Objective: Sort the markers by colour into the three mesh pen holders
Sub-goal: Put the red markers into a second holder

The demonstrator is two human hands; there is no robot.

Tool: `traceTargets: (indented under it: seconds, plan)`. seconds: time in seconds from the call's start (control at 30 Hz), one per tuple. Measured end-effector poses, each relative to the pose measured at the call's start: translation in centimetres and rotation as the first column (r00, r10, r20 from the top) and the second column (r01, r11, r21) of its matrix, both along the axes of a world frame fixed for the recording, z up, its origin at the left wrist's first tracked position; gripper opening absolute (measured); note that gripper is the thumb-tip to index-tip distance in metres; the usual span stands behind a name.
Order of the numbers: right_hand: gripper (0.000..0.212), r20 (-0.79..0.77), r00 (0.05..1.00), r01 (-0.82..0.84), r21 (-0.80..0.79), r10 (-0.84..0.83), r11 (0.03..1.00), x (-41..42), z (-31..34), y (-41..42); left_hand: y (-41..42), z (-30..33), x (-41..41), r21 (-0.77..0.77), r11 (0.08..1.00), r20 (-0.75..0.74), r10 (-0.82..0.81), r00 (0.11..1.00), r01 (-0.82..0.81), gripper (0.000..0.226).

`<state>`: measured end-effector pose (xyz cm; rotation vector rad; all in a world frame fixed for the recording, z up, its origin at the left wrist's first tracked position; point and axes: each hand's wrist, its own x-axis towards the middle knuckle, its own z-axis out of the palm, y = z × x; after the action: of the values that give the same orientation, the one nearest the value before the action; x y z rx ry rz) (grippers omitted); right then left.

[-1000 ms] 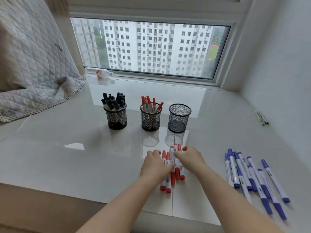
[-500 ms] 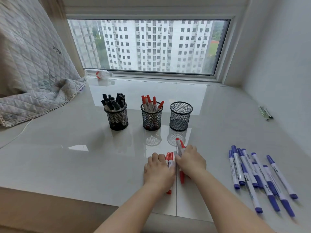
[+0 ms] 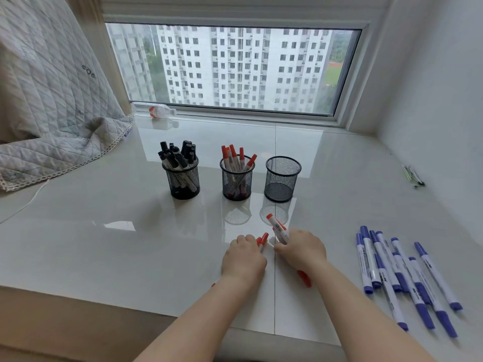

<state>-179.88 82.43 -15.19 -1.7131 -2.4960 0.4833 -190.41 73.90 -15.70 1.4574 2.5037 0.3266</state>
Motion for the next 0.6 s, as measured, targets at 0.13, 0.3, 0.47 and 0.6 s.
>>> traceTargets:
  seconds: [0.13,0.3,0.47,0.6]
  plan:
    - [0.027,-0.087,0.996,0.018,-0.034,-0.021,0.999,0.5,0.0,-0.2,-0.1,0.3,-0.6,0.06,0.998,0.034,0.007,0.999,-0.009,0.028]
    - [0.024,-0.25,0.962,0.088,-0.108,-0.113,0.99,0.5,0.3,-0.2,0.3,0.8,-2.0,0.12,0.987,0.174,0.08,0.981,-0.102,0.026]
    - [0.004,-0.644,0.688,0.163,-0.313,-0.336,0.936,0.1,1.0,-0.2,0.9,1.2,-2.8,0.126,0.977,0.36,0.118,0.925,-0.174,0.029]
    - [0.009,-0.681,0.683,0.04,-0.327,-0.265,0.944,-1.5,1.7,-0.2,1.5,1.8,-4.1,0.187,0.966,0.56,0.047,0.827,-0.181,0.017]
